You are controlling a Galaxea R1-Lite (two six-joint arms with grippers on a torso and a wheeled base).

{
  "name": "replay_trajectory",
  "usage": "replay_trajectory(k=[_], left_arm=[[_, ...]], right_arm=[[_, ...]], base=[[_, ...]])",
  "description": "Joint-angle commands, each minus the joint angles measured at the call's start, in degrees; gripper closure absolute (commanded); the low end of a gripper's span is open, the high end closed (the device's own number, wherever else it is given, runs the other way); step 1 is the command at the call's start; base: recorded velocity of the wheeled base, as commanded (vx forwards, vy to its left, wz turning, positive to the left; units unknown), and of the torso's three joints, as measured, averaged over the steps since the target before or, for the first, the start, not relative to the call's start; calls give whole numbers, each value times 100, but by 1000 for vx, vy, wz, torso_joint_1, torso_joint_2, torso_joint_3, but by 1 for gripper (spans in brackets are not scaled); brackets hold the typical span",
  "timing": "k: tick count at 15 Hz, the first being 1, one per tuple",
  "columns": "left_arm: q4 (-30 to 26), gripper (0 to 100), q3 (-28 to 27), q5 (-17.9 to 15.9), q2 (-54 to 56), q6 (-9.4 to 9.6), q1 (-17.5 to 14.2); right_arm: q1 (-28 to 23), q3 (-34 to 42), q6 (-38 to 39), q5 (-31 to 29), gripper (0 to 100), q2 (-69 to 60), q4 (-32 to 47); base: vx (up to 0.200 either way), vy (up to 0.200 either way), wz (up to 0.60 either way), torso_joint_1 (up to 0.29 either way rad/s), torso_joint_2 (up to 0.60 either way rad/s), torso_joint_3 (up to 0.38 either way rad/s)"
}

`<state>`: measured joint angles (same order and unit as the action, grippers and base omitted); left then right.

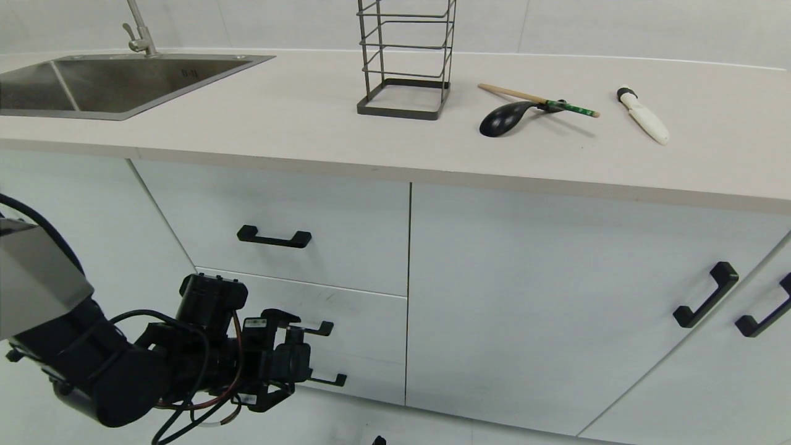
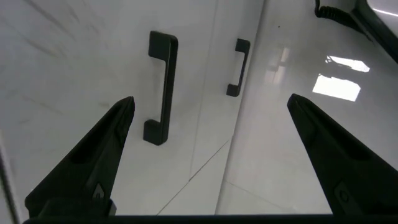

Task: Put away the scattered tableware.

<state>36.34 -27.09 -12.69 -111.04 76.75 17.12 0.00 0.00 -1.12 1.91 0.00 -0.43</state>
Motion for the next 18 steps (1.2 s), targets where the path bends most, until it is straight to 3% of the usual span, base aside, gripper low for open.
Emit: replay_trajectory(k=[1,9,12,14,16,18], left_arm=[[172,0,37,56,-321,-108,-6],[1077,0,116,144,-805,-371,-33],[1437,0,107,144,-1121,-626,20],[1719,0,107,153,-1297,-679,20],[1833,0,90,144,-1420,-811,20],[1859,0,81,144,-1517,-811,2]], right_arm=[[0,0,-2,2,100,0,-1],[0,0,-2,2,100,0,-1],[0,0,-2,2,100,0,-1],[0,0,-2,2,100,0,-1],[0,0,-2,2,100,0,-1],[0,0,-2,2,100,0,-1]], base=[[0,0,0,0,0,0],[0,0,0,0,0,0],[0,0,0,0,0,0],[0,0,0,0,0,0],[0,0,0,0,0,0],[0,0,0,0,0,0]])
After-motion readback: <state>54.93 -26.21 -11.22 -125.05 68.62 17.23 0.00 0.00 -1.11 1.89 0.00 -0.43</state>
